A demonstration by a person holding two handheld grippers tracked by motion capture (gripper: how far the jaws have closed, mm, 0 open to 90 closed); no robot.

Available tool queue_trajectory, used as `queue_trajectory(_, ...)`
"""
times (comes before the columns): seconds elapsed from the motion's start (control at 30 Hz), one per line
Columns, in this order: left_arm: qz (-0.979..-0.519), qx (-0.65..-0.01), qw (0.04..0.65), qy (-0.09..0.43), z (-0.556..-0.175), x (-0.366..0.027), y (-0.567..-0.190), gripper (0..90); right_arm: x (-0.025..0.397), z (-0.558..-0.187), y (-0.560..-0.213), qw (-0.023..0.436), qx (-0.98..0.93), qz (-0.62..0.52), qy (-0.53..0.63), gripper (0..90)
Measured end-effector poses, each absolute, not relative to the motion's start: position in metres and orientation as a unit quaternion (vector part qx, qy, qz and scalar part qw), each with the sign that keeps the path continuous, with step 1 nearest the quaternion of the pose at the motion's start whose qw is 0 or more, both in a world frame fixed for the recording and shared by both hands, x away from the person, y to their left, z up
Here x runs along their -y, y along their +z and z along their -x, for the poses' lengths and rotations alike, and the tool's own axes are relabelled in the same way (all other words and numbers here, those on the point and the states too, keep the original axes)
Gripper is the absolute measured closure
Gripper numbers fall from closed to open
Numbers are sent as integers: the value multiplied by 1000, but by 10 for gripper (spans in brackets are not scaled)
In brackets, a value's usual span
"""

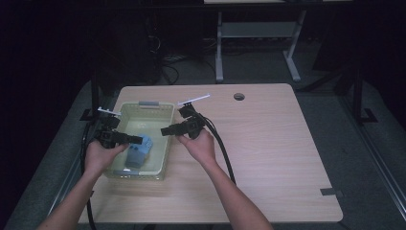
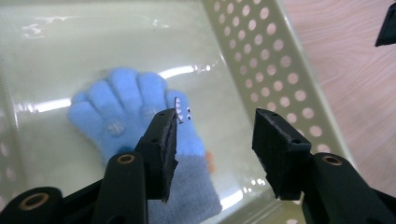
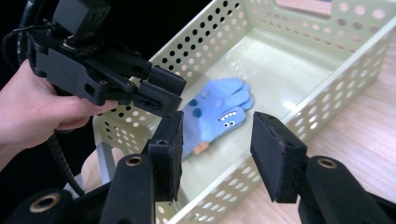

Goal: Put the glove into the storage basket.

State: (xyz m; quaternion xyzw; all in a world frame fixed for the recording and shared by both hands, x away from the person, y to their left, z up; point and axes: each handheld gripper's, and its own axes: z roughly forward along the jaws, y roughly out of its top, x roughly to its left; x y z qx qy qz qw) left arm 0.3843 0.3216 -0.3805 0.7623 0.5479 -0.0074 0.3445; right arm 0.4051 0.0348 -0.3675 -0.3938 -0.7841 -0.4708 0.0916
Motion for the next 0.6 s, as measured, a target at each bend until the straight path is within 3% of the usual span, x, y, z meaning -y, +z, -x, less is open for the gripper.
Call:
queue_trajectory(0.33, -756, -545, 363, -12, -383, -320, -376, 448, -23, -405, -365, 86, 782, 397, -473, 506)
queue_trajectory(0.43, -751, -549, 367, -17, -384, -318, -375, 370, -16, -406, -363, 89, 777, 400, -478, 467)
queue_trajectory(0.6, -750, -546, 372, -18, -386, -313, -376, 337, -6, -409, -361, 93, 773, 400, -484, 421)
